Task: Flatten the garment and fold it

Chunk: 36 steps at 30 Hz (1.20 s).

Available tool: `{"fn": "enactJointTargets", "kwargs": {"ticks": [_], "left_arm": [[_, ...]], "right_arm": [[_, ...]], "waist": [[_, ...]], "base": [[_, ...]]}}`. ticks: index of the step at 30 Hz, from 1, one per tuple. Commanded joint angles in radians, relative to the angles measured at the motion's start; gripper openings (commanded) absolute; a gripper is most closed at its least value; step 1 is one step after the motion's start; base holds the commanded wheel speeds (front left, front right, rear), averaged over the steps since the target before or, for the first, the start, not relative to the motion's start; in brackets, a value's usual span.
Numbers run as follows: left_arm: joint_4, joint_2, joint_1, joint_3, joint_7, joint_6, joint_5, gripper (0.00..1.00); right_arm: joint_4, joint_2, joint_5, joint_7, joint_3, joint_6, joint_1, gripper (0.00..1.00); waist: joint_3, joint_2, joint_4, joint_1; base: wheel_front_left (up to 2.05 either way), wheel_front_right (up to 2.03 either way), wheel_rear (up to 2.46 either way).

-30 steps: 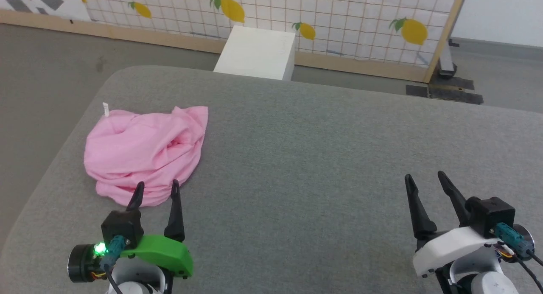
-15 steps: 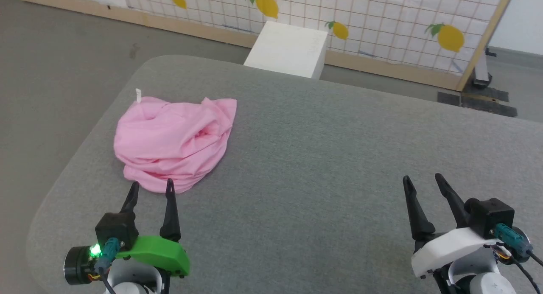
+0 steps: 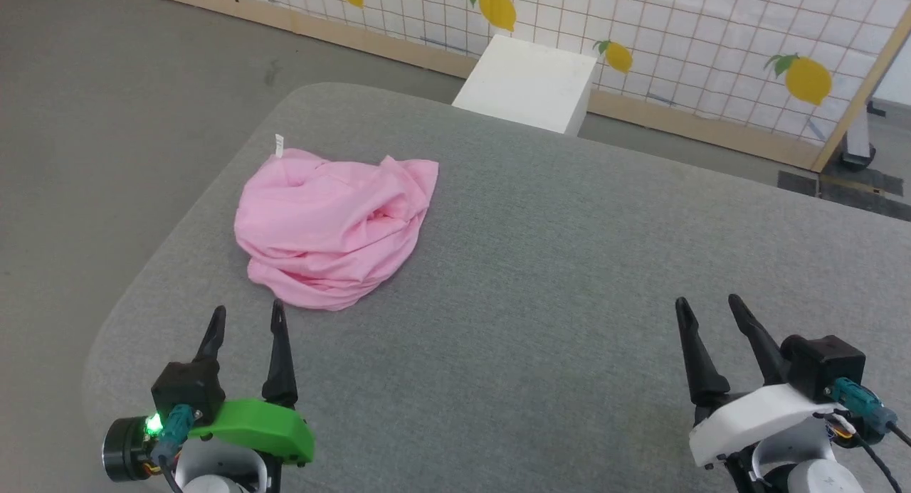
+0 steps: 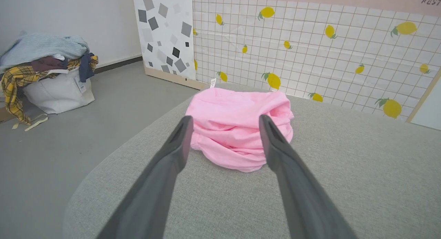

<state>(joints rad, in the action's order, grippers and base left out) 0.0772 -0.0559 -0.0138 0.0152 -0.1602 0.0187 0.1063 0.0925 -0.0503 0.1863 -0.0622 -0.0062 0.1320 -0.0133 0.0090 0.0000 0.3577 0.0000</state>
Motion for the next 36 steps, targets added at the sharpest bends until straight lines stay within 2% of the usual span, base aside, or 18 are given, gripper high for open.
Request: {"fn": "enactJointTargets", "kwargs": {"ticks": [1,19,36], "left_arm": [[0.004,0.002,0.002,0.001,-0.012,0.004,0.011,1.0],[0.027,0.003,0.003,0.007,-0.049,0.003,0.022,1.0],[0.053,0.0,-0.014,0.016,-0.084,-0.002,0.024,1.0]], "right_arm": [[0.006,0.0,0.01,-0.011,0.001,-0.001,0.022,1.0],[0.024,0.0,0.041,-0.02,-0.001,-0.001,0.032,1.0],[-0.014,0.0,0.007,-0.003,-0.008,-0.001,0.04,1.0]], "waist": [[-0.001,0.0,0.011,0.0],[-0.014,0.0,0.084,0.0],[-0.013,0.0,0.148,0.0]], "base": [[0.0,0.0,0.0],[0.0,0.0,0.0],[0.0,0.0,0.0]]}}
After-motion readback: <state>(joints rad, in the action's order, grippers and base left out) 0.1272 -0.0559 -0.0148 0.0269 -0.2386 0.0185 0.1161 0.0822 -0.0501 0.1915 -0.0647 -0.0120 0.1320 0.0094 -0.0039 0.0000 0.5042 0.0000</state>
